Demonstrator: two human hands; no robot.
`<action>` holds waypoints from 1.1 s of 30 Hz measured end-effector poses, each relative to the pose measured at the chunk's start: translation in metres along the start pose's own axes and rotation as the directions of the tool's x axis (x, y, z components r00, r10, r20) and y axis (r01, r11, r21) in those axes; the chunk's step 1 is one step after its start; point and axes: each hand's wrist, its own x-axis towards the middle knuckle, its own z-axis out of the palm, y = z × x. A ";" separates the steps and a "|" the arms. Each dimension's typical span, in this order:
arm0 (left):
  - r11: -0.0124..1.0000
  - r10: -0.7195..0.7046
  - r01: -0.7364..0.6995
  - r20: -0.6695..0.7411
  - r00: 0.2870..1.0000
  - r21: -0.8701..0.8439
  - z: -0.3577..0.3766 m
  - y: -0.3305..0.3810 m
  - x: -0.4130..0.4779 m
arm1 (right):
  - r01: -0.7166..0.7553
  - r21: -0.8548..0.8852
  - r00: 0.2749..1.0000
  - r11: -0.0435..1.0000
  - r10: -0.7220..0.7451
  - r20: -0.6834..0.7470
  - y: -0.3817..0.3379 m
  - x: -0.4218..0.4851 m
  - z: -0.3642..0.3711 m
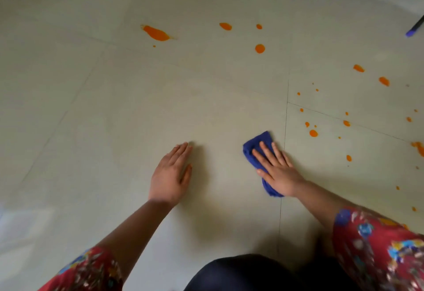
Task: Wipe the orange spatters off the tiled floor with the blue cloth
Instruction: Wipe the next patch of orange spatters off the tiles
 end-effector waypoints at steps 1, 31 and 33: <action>1.000 0.007 -0.007 0.010 1.000 0.009 0.000 0.004 0.003 | -0.080 0.064 0.996 0.995 0.077 0.041 0.000 0.016 -0.009; 0.977 -0.194 0.183 0.110 0.975 0.107 0.074 0.183 0.148 | 0.122 0.232 0.902 0.965 -0.010 -0.432 0.148 0.055 0.020; 0.984 -0.171 0.168 0.057 0.984 0.066 0.090 0.190 0.159 | 0.118 0.283 0.902 0.952 0.016 -0.431 0.131 0.073 0.010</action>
